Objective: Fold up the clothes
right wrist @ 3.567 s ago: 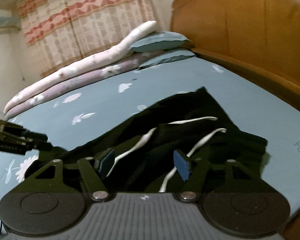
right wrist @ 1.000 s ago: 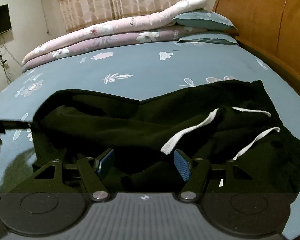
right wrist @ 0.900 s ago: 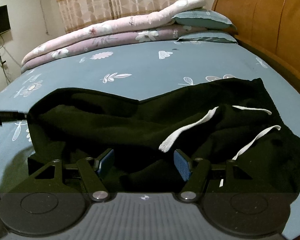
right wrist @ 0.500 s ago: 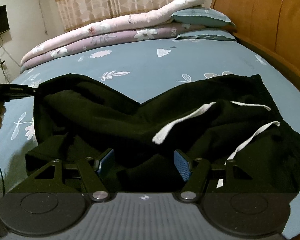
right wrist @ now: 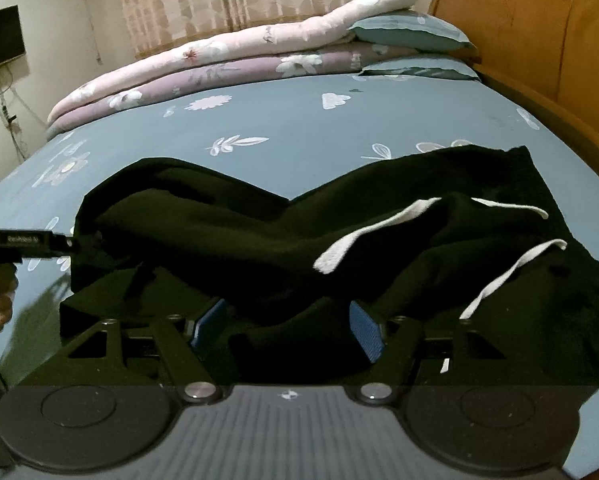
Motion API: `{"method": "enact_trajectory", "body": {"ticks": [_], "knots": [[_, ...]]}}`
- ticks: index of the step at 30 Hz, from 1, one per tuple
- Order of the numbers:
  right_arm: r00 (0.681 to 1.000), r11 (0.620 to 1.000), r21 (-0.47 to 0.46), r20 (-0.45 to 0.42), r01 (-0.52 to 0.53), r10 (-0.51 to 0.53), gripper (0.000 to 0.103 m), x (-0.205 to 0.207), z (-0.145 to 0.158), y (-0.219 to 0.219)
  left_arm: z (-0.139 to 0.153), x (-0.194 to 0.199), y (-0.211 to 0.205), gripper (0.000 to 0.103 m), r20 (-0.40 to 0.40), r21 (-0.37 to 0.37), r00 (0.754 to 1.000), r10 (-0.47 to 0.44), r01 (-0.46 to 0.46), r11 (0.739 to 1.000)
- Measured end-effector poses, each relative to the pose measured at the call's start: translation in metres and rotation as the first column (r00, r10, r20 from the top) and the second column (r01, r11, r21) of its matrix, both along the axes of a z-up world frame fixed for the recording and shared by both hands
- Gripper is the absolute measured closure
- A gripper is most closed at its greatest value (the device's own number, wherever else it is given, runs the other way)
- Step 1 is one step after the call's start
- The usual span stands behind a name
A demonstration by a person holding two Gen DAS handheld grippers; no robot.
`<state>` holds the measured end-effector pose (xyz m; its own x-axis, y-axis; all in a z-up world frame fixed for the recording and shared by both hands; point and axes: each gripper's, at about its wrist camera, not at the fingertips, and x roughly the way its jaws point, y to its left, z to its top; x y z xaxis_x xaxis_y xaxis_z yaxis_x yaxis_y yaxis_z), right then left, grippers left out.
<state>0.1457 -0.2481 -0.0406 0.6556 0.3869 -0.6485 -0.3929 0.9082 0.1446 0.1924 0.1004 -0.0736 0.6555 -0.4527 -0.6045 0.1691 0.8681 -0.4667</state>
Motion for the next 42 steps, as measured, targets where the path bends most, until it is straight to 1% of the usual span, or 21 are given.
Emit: {"method": "enact_trajectory", "body": {"ticks": [3,5,6,7,8,12,14,15,16,17,18,19,21,25,28,31,34,42], "knots": [[1.0,1.0,0.001,0.002,0.0,0.0,0.03,-0.001,0.001,0.001,-0.011,-0.008,-0.001,0.049,-0.011,-0.058,0.999,0.038,-0.038,0.998],[1.0,1.0,0.001,0.001,0.0,0.0,0.03,-0.001,0.001,0.002,-0.015,-0.01,-0.001,0.05,0.003,-0.093,0.998,0.07,-0.069,0.993],[1.0,1.0,-0.001,0.001,-0.003,0.003,0.03,-0.002,0.0,0.003,-0.016,-0.01,-0.001,0.055,0.006,-0.115,0.996,0.085,-0.084,0.99],[1.0,1.0,-0.002,0.003,-0.007,0.007,0.03,-0.002,0.001,0.004,-0.018,-0.01,-0.001,0.068,0.01,-0.137,0.995,0.101,-0.098,0.986],[1.0,1.0,-0.002,0.004,-0.011,0.011,0.03,-0.003,0.001,0.004,-0.019,-0.01,-0.001,0.072,0.011,-0.155,0.993,0.113,-0.11,0.982],[0.999,0.999,-0.017,0.024,-0.03,0.031,0.03,-0.004,0.005,0.007,-0.027,-0.009,-0.008,0.072,0.0,-0.148,0.992,0.123,-0.121,0.982],[0.999,0.999,-0.023,0.038,-0.035,0.035,0.03,-0.003,0.008,0.008,-0.027,-0.01,-0.012,0.072,0.008,-0.14,0.992,0.122,-0.12,0.983],[0.999,0.999,-0.02,0.04,-0.034,0.035,0.03,-0.003,0.009,0.008,-0.027,-0.011,-0.015,0.075,0.011,-0.137,0.992,0.122,-0.119,0.983],[0.999,0.999,-0.017,0.041,-0.033,0.034,0.03,-0.002,0.01,0.009,-0.027,-0.012,-0.017,0.09,0.014,-0.127,0.992,0.121,-0.119,0.985],[0.999,0.999,-0.014,0.04,-0.035,0.036,0.03,-0.002,0.01,0.009,-0.025,-0.012,-0.02,0.098,0.015,-0.097,0.993,0.119,-0.117,0.988],[0.999,0.999,-0.012,0.038,-0.037,0.037,0.03,-0.001,0.009,0.009,-0.024,-0.012,-0.024,0.1,0.016,-0.067,0.993,0.116,-0.115,0.991],[0.999,0.999,-0.012,0.037,-0.038,0.039,0.03,-0.001,0.008,0.009,-0.022,-0.012,-0.027,0.101,0.021,-0.038,0.993,0.113,-0.112,0.993],[0.999,0.999,-0.013,0.036,-0.04,0.04,0.03,-0.001,0.008,0.008,-0.012,-0.014,-0.03,0.102,0.062,0.004,0.993,0.105,-0.106,0.994],[0.999,0.999,-0.017,0.037,-0.038,0.039,0.03,-0.002,0.007,0.005,0.016,-0.015,-0.028,0.102,0.136,0.083,0.986,0.101,-0.113,0.99],[0.999,1.0,-0.003,0.042,-0.029,0.029,0.03,-0.001,0.009,0.001,0.036,-0.011,-0.024,0.102,0.188,0.155,0.977,0.102,-0.132,0.979],[0.999,1.0,0.008,0.046,-0.025,0.024,0.03,0.0,0.009,-0.002,0.052,-0.008,-0.016,0.102,0.22,0.204,0.967,0.124,-0.17,0.964],[0.999,1.0,0.012,0.047,-0.023,0.022,0.03,0.0,0.009,-0.003,0.066,0.003,-0.007,0.102,0.244,0.242,0.957,0.155,-0.215,0.946],[0.999,1.0,0.017,0.048,-0.017,0.016,0.03,0.003,0.008,-0.005,0.083,0.04,0.009,0.102,0.251,0.305,0.948,0.195,-0.269,0.914]]}}
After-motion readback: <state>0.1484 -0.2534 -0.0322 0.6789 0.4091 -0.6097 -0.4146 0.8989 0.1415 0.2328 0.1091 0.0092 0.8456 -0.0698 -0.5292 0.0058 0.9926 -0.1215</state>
